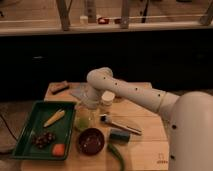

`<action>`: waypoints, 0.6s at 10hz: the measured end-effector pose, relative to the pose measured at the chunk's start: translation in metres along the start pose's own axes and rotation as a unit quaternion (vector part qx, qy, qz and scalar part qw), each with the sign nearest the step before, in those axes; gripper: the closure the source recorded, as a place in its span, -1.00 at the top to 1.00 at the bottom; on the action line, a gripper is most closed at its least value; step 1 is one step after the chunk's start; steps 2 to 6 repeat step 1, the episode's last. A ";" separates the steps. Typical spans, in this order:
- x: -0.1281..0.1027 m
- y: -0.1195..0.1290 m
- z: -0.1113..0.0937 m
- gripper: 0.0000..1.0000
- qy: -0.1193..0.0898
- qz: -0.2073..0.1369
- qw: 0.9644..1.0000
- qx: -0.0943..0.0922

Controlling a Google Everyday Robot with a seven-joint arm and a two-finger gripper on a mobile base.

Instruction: Place fork in plastic cup

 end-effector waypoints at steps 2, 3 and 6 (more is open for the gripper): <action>0.000 0.000 0.000 0.60 0.000 0.000 1.000 0.000; 0.000 0.000 0.000 0.60 0.000 0.000 1.000 0.000; 0.000 0.000 0.000 0.60 0.000 0.000 1.000 0.000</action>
